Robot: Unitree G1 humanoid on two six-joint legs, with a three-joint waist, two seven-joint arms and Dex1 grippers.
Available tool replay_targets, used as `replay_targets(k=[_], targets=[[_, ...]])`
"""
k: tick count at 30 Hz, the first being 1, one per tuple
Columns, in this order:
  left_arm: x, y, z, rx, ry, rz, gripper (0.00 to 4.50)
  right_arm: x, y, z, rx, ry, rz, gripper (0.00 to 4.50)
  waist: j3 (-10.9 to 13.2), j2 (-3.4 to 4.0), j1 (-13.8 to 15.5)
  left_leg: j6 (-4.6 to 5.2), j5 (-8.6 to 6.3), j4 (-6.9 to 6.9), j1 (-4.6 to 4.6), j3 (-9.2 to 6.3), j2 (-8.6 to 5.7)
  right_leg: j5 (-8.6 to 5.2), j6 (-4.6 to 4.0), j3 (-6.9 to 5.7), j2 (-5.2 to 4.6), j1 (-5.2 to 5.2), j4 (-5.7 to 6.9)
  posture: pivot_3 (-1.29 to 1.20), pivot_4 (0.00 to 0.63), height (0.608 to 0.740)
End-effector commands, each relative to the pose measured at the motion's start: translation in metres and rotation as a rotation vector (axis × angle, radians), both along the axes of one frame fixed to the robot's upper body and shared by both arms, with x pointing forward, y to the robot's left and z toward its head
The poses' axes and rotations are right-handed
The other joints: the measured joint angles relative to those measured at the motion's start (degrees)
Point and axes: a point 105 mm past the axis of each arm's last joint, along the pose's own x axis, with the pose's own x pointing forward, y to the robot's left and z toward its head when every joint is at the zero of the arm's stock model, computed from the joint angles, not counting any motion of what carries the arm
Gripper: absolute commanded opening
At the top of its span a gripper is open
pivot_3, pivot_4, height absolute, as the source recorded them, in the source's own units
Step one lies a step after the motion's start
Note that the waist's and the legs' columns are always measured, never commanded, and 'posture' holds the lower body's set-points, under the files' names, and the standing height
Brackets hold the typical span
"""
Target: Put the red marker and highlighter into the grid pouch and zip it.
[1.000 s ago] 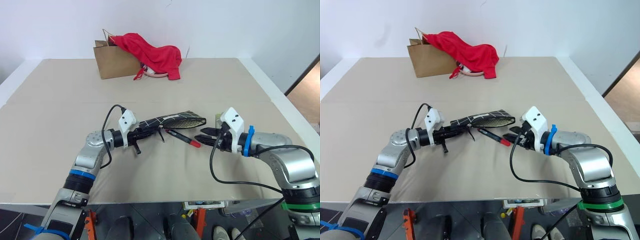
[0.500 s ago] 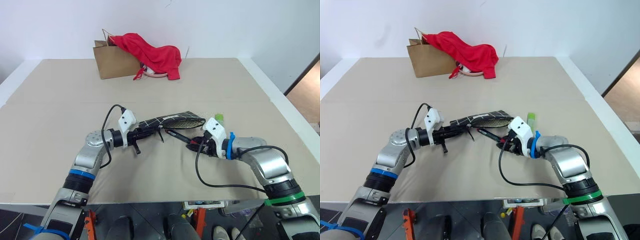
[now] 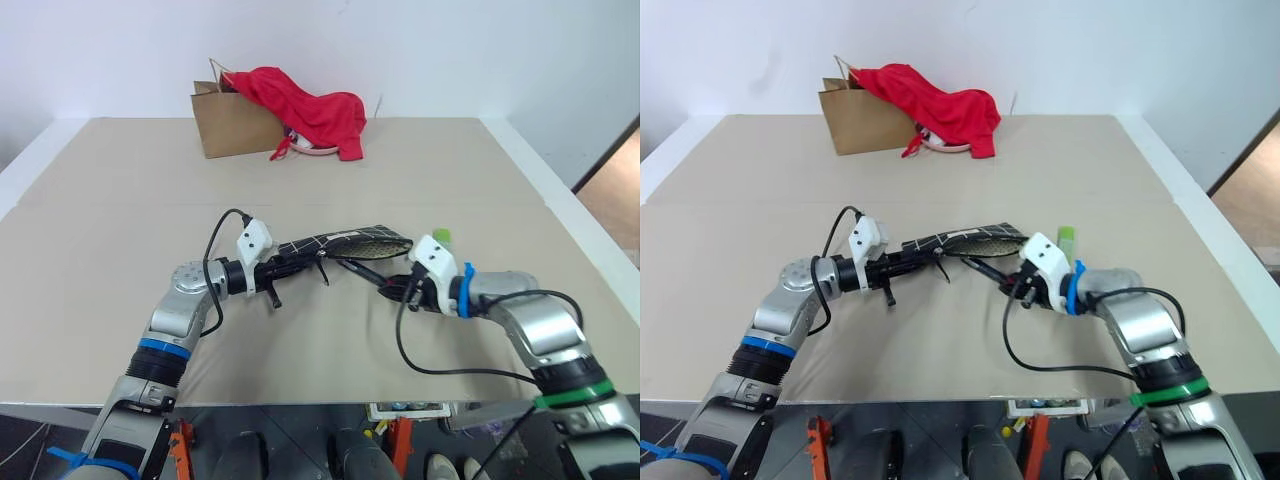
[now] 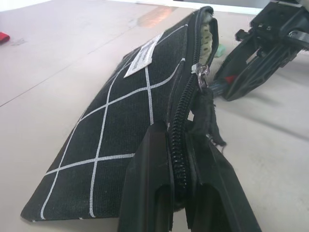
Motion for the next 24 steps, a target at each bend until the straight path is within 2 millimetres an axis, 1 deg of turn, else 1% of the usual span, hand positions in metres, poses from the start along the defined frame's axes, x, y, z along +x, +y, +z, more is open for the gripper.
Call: replay_targets(k=[1, 3, 5, 8, 9, 10, 12, 16, 23, 24], targets=[[0.001, 0.0, 0.015, -0.016, -0.056, -0.004, 0.0, -0.023, -0.008, 0.038, -0.013, -0.112, 0.108, 0.55, 0.0, 0.01, 0.1, 0.01, -0.02, 0.0, -0.02, 0.01, -0.01, -0.01, 0.01, 0.03, -0.01, -0.02, -0.01, 0.0, 0.15, 0.74], [0.0, -0.001, 0.014, -0.017, -0.053, -0.005, 0.0, -0.04, -0.019, 0.048, -0.065, -0.129, 0.149, 0.55, 0.0, 0.01, 0.2, 0.03, -0.07, 0.0, -0.05, 0.0, -0.04, -0.05, 0.07, 0.02, -0.04, -0.02, -0.05, 0.0, 0.15, 0.74], [0.0, -0.001, 0.014, -0.017, -0.051, -0.007, 0.0, -0.046, -0.032, 0.06, -0.117, -0.163, 0.148, 0.55, 0.0, -0.01, 0.1, 0.03, -0.07, 0.02, -0.01, 0.03, 0.0, -0.02, 0.04, 0.05, -0.01, 0.0, -0.08, 0.0, 0.15, 0.74], [0.0, -0.001, 0.013, -0.017, -0.046, -0.012, 0.0, -0.044, -0.043, 0.086, -0.157, -0.248, 0.118, 0.55, 0.1, -0.04, -0.3, 0.02, -0.06, 0.02, 0.09, 0.04, -0.01, 0.03, 0.01, 0.06, 0.0, 0.06, -0.07, 0.0, 0.15, 0.74], [0.0, -0.001, 0.012, -0.017, -0.044, -0.014, 0.0, -0.042, -0.045, 0.093, -0.168, -0.274, 0.111, 0.55, 0.1, -0.04, -0.4, 0.01, -0.05, 0.03, 0.11, 0.04, -0.01, 0.03, 0.01, 0.07, -0.01, 0.07, -0.06, 0.0, 0.15, 0.74], [0.0, -0.002, 0.012, -0.016, -0.043, -0.017, 0.0, -0.04, -0.045, 0.096, -0.187, -0.286, 0.11, 0.55, 0.1, -0.04, -0.5, 0.0, -0.04, 0.03, 0.16, 0.06, -0.01, 0.07, 0.0, 0.09, 0.0, 0.09, -0.06, 0.0, 0.15, 0.74], [-0.001, -0.003, 0.012, -0.016, -0.043, -0.023, 0.0, -0.038, -0.045, 0.095, -0.219, -0.288, 0.111, 0.55, 0.1, -0.05, -0.5, -0.01, -0.02, 0.03, 0.22, 0.06, 0.02, 0.13, -0.05, 0.12, 0.05, 0.09, -0.05, 0.0, 0.15, 0.74], [0.0, -0.006, 0.013, -0.017, -0.047, -0.029, 0.0, -0.027, -0.044, 0.084, -0.264, -0.273, 0.108, 0.55, 0.1, -0.05, -0.5, -0.01, -0.01, 0.02, 0.2, 0.05, 0.04, 0.1, -0.04, 0.09, 0.07, 0.1, -0.06, 0.0, 0.15, 0.74], [0.0, -0.006, 0.013, -0.016, -0.05, -0.031, 0.0, -0.013, -0.04, 0.077, -0.312, -0.276, 0.124, 0.55, 0.1, -0.04, -0.4, 0.0, -0.04, -0.02, 0.11, 0.12, -0.01, 0.03, 0.03, 0.2, 0.01, 0.02, -0.07, 0.0, 0.15, 0.74], [-0.001, -0.005, 0.013, -0.015, -0.05, -0.03, 0.0, -0.01, -0.037, 0.077, -0.317, -0.279, 0.136, 0.55, 0.1, -0.04, -0.4, 0.0, -0.04, -0.02, 0.11, 0.12, 0.0, 0.03, 0.03, 0.2, 0.02, 0.02, -0.07, 0.0, 0.15, 0.74]])
